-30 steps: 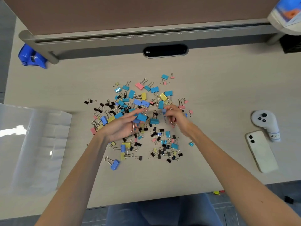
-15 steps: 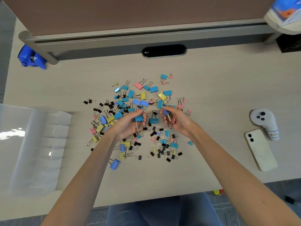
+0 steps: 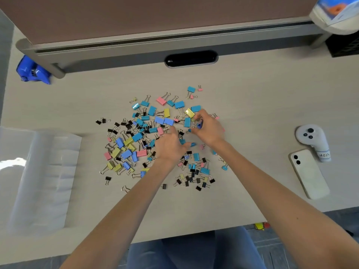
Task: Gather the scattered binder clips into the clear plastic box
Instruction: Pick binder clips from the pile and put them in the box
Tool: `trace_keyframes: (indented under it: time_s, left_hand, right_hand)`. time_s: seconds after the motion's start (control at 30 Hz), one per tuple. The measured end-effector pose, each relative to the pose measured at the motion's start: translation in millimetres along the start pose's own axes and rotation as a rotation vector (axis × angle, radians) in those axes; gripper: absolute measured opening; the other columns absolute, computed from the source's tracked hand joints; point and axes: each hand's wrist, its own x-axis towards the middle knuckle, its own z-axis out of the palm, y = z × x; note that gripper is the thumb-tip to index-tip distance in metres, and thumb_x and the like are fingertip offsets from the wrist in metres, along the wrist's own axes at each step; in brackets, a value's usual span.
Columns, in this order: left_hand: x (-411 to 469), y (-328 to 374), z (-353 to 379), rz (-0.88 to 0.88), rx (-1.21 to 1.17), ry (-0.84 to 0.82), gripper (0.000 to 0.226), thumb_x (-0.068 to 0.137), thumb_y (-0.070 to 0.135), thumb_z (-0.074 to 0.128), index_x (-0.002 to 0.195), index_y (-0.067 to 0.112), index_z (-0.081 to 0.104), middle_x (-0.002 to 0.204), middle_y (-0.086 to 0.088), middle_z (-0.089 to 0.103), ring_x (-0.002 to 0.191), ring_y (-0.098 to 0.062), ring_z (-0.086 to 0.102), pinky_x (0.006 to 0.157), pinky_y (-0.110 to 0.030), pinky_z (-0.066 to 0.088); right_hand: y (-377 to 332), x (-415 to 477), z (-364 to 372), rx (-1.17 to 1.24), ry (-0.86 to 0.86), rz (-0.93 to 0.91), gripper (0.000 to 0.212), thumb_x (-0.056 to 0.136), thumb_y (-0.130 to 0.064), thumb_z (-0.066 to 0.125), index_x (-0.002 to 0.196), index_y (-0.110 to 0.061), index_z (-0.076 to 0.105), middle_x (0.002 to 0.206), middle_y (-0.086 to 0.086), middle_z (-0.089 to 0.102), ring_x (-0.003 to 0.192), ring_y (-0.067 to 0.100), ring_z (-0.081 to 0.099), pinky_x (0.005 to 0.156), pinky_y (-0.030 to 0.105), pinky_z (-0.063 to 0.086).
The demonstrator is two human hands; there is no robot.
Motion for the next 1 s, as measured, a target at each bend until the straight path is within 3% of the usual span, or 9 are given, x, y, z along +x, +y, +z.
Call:
trace_keyframes:
  time_s: [0.17,0.4,0.53,0.67,0.73,0.83,0.9,1.0]
  left_hand:
    - [2.8,4.5,6.4,0.002,0.098,0.001,0.06,0.085,0.06,0.056,0.112,0.007,0.045,0.094,-0.006,0.064,0.082,-0.025,0.066,0.059,-0.03,0.037]
    - [2.6,-2.8,2.5,-0.05,-0.118,0.017,0.048,0.088,0.049,0.059,0.106,0.006,0.049,0.091,-0.006,0.062,0.078,-0.026,0.062,0.058,-0.031,0.037]
    - [8.4,-22.3,-13.0,-0.115,-0.388,-0.057,0.039,0.089,0.041,0.059,0.104,0.007,0.05,0.078,-0.001,0.058,0.067,-0.02,0.057,0.054,-0.029,0.039]
    - [18.4,-38.8,-26.8,-0.213,-0.781,-0.155,0.027,0.093,0.029,0.054,0.108,0.006,0.054,0.091,-0.002,0.064,0.065,-0.007,0.053,0.05,-0.021,0.041]
    - [22.7,-47.0,-31.2,-0.238,-0.893,-0.164,0.021,0.095,0.022,0.051,0.107,0.005,0.052,0.095,-0.004,0.069,0.059,-0.006,0.049,0.052,-0.024,0.037]
    - [29.4,-58.4,-35.7,-0.242,-0.915,-0.169,0.008,0.093,0.017,0.052,0.093,0.011,0.046,0.085,-0.005,0.069,0.058,-0.008,0.052,0.053,-0.026,0.036]
    - [33.8,-64.3,-37.6,-0.2,-0.839,-0.162,0.012,0.091,0.016,0.054,0.092,0.01,0.044,0.076,0.0,0.062,0.057,-0.007,0.053,0.056,-0.026,0.039]
    - [42.3,-72.4,-35.3,-0.119,-0.674,-0.101,0.015,0.091,0.021,0.056,0.091,0.009,0.047,0.074,-0.006,0.056,0.066,-0.022,0.053,0.059,-0.035,0.041]
  right_hand:
    - [-0.9,15.9,9.6,-0.321,-0.038,-0.182,0.046,0.079,-0.033,0.073,0.117,-0.021,0.05,0.111,0.001,0.056,0.093,0.022,0.06,0.068,0.029,0.042]
    - [-1.9,16.8,13.4,-0.353,0.0,-0.23,0.036,0.085,-0.028,0.066,0.117,-0.018,0.052,0.115,0.002,0.051,0.089,0.022,0.061,0.061,0.027,0.036]
    - [-0.4,15.7,12.3,-0.146,0.034,-0.125,0.033,0.081,-0.025,0.07,0.111,-0.017,0.058,0.112,0.001,0.058,0.09,0.019,0.062,0.068,0.032,0.05]
    - [-5.0,9.7,10.0,0.193,0.007,-0.016,0.037,0.079,-0.019,0.074,0.114,-0.018,0.062,0.103,-0.001,0.063,0.091,0.012,0.058,0.073,0.026,0.046]
    - [-11.1,6.1,9.2,0.477,-0.105,0.046,0.039,0.084,-0.014,0.069,0.121,-0.021,0.06,0.099,-0.004,0.059,0.082,0.007,0.054,0.068,0.019,0.042]
    - [-20.4,4.9,7.9,0.817,-0.28,0.233,0.034,0.087,-0.004,0.061,0.119,-0.017,0.06,0.092,0.0,0.058,0.066,0.008,0.048,0.055,0.02,0.038]
    - [-25.6,7.0,10.0,0.874,-0.322,0.301,0.026,0.085,-0.002,0.06,0.109,-0.011,0.061,0.092,0.008,0.061,0.062,0.01,0.047,0.05,0.021,0.037]
    - [-30.5,11.7,13.9,0.858,-0.34,0.321,0.015,0.081,-0.002,0.062,0.093,-0.009,0.056,0.075,0.007,0.056,0.056,0.011,0.044,0.046,0.022,0.033]
